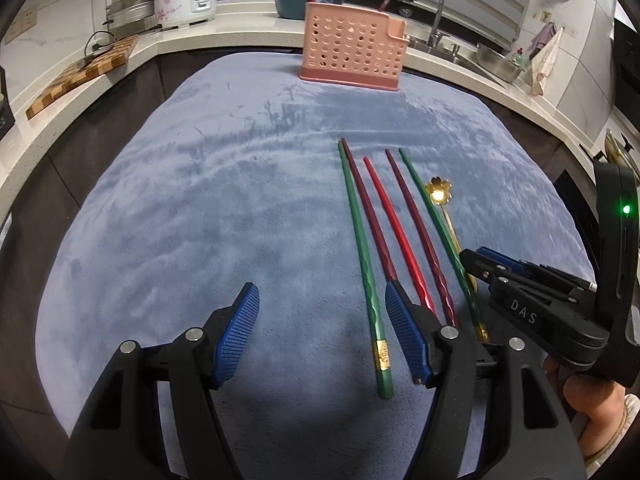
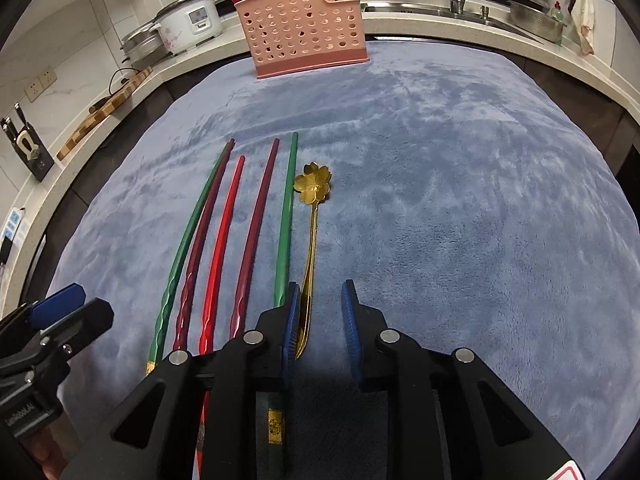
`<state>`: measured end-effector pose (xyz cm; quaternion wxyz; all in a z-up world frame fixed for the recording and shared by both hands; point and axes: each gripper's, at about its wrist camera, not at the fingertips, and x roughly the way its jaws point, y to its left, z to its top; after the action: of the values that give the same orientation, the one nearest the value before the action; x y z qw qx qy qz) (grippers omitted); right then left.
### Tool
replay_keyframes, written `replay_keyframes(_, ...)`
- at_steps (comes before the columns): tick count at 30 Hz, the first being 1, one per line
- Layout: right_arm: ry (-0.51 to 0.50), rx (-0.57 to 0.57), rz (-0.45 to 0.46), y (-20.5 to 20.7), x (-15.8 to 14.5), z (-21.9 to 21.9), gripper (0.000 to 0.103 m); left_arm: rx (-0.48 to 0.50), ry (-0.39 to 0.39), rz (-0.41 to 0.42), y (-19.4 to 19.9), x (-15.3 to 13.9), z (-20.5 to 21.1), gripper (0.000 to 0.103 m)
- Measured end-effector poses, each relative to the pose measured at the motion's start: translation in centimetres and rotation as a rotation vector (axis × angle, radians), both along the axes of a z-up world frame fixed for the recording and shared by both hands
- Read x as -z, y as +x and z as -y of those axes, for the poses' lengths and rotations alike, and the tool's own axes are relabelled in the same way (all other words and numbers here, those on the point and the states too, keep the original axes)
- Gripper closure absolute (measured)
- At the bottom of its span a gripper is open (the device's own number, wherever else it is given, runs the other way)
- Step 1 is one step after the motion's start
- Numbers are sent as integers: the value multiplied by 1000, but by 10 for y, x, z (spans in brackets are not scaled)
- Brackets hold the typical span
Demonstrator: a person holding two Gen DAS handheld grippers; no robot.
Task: Organize utensils
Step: 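Grasp the gold spoon with the right tool while the left tool grasps a green chopstick, then carry the gold spoon and green chopstick to the pink holder and lower them in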
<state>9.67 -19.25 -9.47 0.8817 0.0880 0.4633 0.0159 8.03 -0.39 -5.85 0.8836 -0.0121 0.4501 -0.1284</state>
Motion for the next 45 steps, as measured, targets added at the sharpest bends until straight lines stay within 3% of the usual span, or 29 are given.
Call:
replay_keyframes(7,-7,-22,4,-9,3,-4,88,24,15,-12,-2,5,7,41)
replay_keyframes(13,20,-19,6,-18,3,1,98,38,19,-33,-3,11,11,41)
replay_keyframes(27,46,24,3,-40,-5,19,102,76,29,-85,-6,28,18,47)
replay_keyframes(37,58,34,0,-42,-6,22,102,122,41,-91,-15,29,18,79)
replay_keyframes(40,60,34,0,-42,-5,24,102,130,39,-87,-15,28,18,94)
replay_keyframes(45,67,39,10,-46,-10,27,102,118,53,-55,-16,21,16,95)
